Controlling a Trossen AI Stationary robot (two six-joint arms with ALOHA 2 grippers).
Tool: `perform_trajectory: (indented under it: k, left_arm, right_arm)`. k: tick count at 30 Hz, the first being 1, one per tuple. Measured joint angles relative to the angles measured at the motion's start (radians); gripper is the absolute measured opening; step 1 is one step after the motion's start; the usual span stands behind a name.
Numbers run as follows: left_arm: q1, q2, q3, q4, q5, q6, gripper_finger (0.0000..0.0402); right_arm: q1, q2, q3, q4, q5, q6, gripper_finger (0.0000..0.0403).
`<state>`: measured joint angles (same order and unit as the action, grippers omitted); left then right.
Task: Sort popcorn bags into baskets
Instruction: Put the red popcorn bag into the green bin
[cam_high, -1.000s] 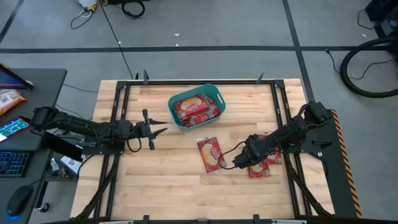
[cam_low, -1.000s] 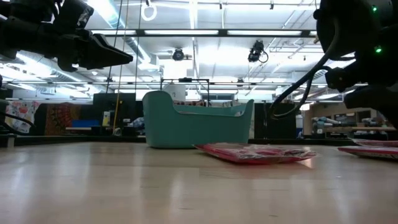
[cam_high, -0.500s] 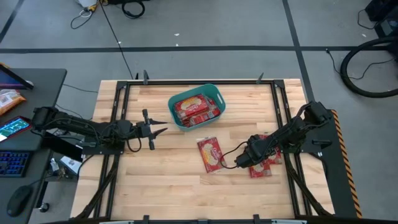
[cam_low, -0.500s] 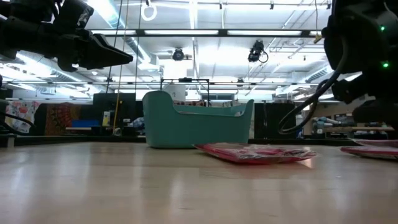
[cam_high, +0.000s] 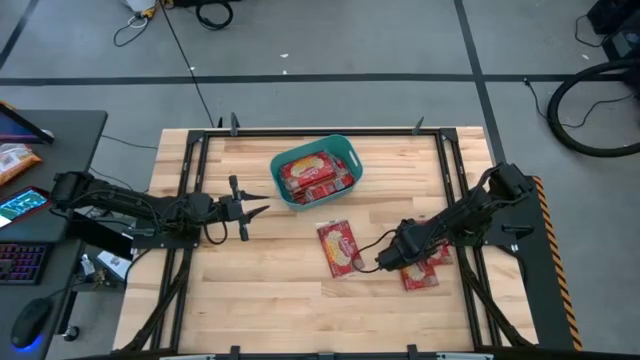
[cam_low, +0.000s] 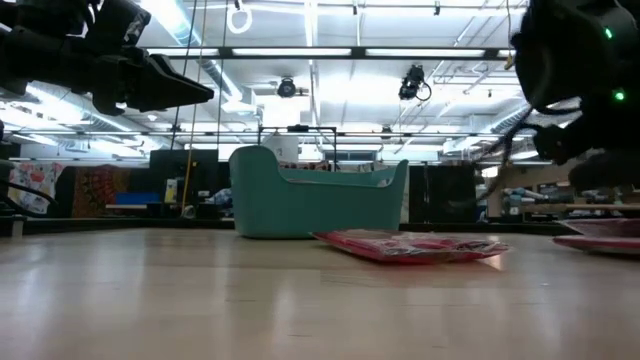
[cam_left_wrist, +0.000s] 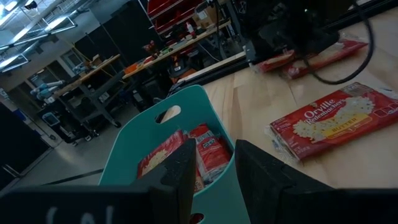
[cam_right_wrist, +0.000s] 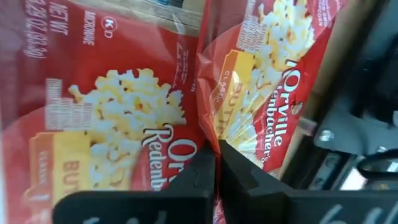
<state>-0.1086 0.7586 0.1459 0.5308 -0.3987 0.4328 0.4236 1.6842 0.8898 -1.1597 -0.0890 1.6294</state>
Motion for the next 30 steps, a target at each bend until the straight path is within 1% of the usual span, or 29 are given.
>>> perform_trajectory:
  k: [3, 7, 9, 12, 15, 18, 23, 28, 30]
  left_arm:
    - [0.000, 0.000, 0.000, 0.000, 0.000, 0.000, 0.0117]
    - [0.000, 0.000, 0.000, 0.001, 0.000, 0.000, 0.0117]
    - [0.000, 0.000, 0.000, 0.001, 0.000, 0.000, 0.0117]
    - [0.000, 0.000, 0.000, 0.001, 0.000, -0.001, 0.0117]
    - [0.000, 0.000, 0.000, 0.001, 0.000, -0.001, 0.0117]
    - [0.000, 0.000, 0.000, 0.001, 0.000, -0.001, 0.0117]
    - [0.000, 0.000, 0.000, 0.001, 0.000, -0.002, 0.0117]
    - [0.000, 0.000, 0.000, 0.001, 0.000, -0.002, 0.0117]
    - [0.000, 0.000, 0.000, 0.000, 0.000, -0.003, 0.0117]
  right_arm:
    - [-0.003, 0.000, 0.059, -0.004, 0.032, -0.040, 0.0012]
    - [-0.016, 0.001, 0.164, -0.040, 0.120, -0.124, 0.0017]
    - [-0.023, 0.000, 0.223, -0.052, 0.179, -0.179, 0.0012]
    - [-0.026, 0.001, 0.314, -0.032, 0.306, -0.278, 0.0009]
    - [-0.029, 0.000, 0.387, 0.042, 0.437, -0.372, 0.0010]
    - [-0.040, 0.000, 0.437, 0.141, 0.521, -0.492, 0.0010]
    - [-0.061, 0.000, 0.453, 0.367, 0.622, -0.745, 0.0010]
    - [-0.080, 0.000, 0.453, 0.557, 0.832, -0.990, 0.0010]
    - [-0.093, 0.000, 0.453, 0.614, 0.892, -1.095, 0.0011]
